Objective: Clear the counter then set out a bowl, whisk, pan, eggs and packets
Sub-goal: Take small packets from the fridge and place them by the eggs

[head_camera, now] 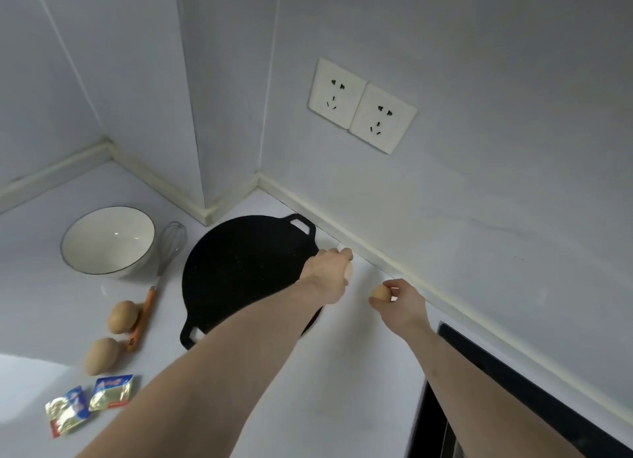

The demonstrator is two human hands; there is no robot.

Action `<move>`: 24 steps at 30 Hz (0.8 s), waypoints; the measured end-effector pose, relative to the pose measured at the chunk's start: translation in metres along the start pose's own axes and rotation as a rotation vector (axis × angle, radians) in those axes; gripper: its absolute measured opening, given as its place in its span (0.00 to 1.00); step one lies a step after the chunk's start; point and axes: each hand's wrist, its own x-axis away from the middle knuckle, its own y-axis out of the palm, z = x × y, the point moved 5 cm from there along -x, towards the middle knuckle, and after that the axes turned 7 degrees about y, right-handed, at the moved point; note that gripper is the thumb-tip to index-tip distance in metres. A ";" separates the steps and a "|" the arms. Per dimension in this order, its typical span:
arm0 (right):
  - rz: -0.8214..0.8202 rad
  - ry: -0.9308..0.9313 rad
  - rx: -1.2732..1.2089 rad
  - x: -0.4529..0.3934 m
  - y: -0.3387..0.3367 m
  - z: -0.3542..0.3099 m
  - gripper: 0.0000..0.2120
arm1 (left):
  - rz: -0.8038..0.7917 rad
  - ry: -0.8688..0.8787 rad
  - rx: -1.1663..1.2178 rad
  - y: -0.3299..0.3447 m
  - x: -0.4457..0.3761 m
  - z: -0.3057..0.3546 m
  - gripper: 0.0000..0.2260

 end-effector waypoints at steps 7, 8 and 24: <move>-0.009 0.047 -0.108 -0.038 0.019 0.000 0.11 | 0.021 0.009 0.040 0.024 -0.032 -0.001 0.20; -0.002 0.037 -0.110 -0.041 0.021 -0.001 0.10 | 0.031 0.008 0.052 0.026 -0.034 -0.001 0.20; 0.067 -0.020 -0.222 -0.050 0.021 -0.017 0.15 | 0.069 -0.024 0.203 0.018 -0.041 0.000 0.21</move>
